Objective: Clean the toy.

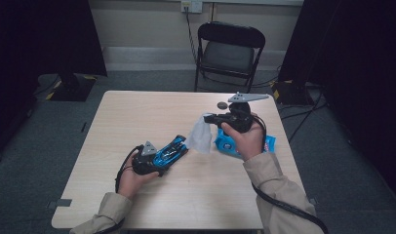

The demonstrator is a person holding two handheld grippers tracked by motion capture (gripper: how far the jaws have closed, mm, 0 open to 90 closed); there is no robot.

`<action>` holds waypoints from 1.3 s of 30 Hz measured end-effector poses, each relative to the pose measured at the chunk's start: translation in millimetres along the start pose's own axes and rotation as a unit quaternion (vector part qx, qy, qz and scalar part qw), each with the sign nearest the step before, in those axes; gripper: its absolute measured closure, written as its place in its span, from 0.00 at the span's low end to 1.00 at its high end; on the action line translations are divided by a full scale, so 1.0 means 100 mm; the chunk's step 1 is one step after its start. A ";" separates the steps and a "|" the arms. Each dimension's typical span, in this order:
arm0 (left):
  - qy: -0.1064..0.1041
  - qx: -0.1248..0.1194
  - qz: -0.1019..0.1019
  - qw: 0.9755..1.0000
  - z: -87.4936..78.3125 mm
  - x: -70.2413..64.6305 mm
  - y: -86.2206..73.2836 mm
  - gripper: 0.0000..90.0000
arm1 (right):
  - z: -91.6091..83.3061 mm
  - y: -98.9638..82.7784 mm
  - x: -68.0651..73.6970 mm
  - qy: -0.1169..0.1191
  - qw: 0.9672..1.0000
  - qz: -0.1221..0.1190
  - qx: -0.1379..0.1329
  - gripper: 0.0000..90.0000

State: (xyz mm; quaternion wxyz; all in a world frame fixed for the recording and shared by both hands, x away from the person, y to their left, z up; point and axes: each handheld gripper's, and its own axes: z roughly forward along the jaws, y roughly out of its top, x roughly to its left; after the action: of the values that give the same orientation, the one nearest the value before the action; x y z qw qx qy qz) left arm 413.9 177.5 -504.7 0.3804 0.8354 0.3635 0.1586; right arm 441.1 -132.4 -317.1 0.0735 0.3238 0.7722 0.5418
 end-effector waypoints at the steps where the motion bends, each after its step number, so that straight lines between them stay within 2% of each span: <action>1: 0.000 0.002 0.002 1.000 0.00 0.00 0.00 0.28 | 0.03 -0.02 0.01 0.003 1.000 0.002 0.000 1.00; 3: 0.001 0.000 0.000 1.000 0.00 0.00 0.00 0.28 | 0.07 -0.04 0.02 0.005 1.000 0.002 0.002 1.00; 4: 0.001 -0.001 0.000 1.000 0.00 0.00 0.00 0.28 | 0.13 -0.11 0.05 0.012 1.000 0.006 0.007 1.00; 9: 0.002 -0.001 0.000 1.000 -0.01 -0.01 -0.01 0.28 | 0.21 -0.26 0.06 0.021 1.000 0.012 0.019 1.00; 10: 0.002 -0.001 0.000 1.000 -0.01 -0.01 -0.01 0.28 | 0.26 -0.34 0.04 0.025 0.999 0.019 0.028 1.00; 12: -0.003 0.005 0.001 1.000 -0.01 -0.01 -0.01 0.28 | 0.31 -0.42 0.03 0.018 0.999 0.017 0.042 1.00; 15: -0.004 0.005 0.000 1.000 -0.01 -0.01 -0.01 0.28 | 0.36 -0.52 0.01 0.020 0.998 0.021 0.052 1.00; 16: -0.003 0.005 0.000 1.000 -0.01 -0.01 -0.01 0.28 | 0.39 -0.64 -0.01 0.020 0.997 0.024 0.068 1.00; 19: -0.002 0.004 0.000 1.000 -0.01 -0.01 -0.01 0.28 | 0.42 -0.80 -0.04 0.021 0.996 0.027 0.081 0.99; 22: -0.003 0.005 0.002 1.000 -0.02 -0.01 -0.02 0.28 | 0.46 -0.95 -0.06 0.016 0.995 0.020 0.096 0.98; 25: -0.003 0.005 0.000 1.000 -0.02 -0.02 -0.02 0.28 | 0.52 -1.08 -0.06 0.003 0.993 0.003 0.114 0.96; 26: -0.003 0.005 0.000 1.000 -0.02 -0.02 -0.02 0.28 | 0.52 -1.08 -0.06 0.003 0.993 0.003 0.114 0.96; 29: 0.000 0.004 0.000 1.000 -0.03 -0.02 -0.02 0.28 | 0.57 -1.19 -0.04 -0.005 0.993 -0.008 0.119 0.86; 31: 0.000 0.004 0.000 1.000 -0.03 -0.02 -0.03 0.28 | 0.64 -1.24 0.01 -0.008 0.991 -0.033 0.130 0.76; 32: 0.000 0.004 0.000 1.000 -0.03 -0.02 -0.03 0.28 | 0.67 -1.26 0.03 -0.015 0.990 -0.037 0.135 0.69; 33: 0.000 0.004 -0.001 1.000 -0.03 -0.02 -0.03 0.28 | 0.70 -1.27 0.04 -0.016 0.990 -0.039 0.137 0.68; 35: 0.000 0.004 0.000 1.000 -0.03 -0.02 -0.02 0.28 | 0.77 -1.29 0.06 -0.015 0.989 -0.045 0.141 0.59; 36: -0.001 0.004 -0.001 1.000 -0.03 -0.02 -0.02 0.28 | 0.80 -1.30 0.07 -0.023 0.988 -0.052 0.143 0.56; 39: -0.002 0.004 -0.001 1.000 -0.03 -0.02 -0.02 0.28 | 0.87 -1.32 0.07 -0.016 0.988 -0.053 0.145 0.55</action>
State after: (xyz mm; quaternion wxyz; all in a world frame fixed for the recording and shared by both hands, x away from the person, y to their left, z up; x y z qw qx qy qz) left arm 410.0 178.5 -504.8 0.3778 0.8370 0.3643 0.1549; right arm 420.8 -86.3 -467.0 0.0663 0.2983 0.8575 0.4139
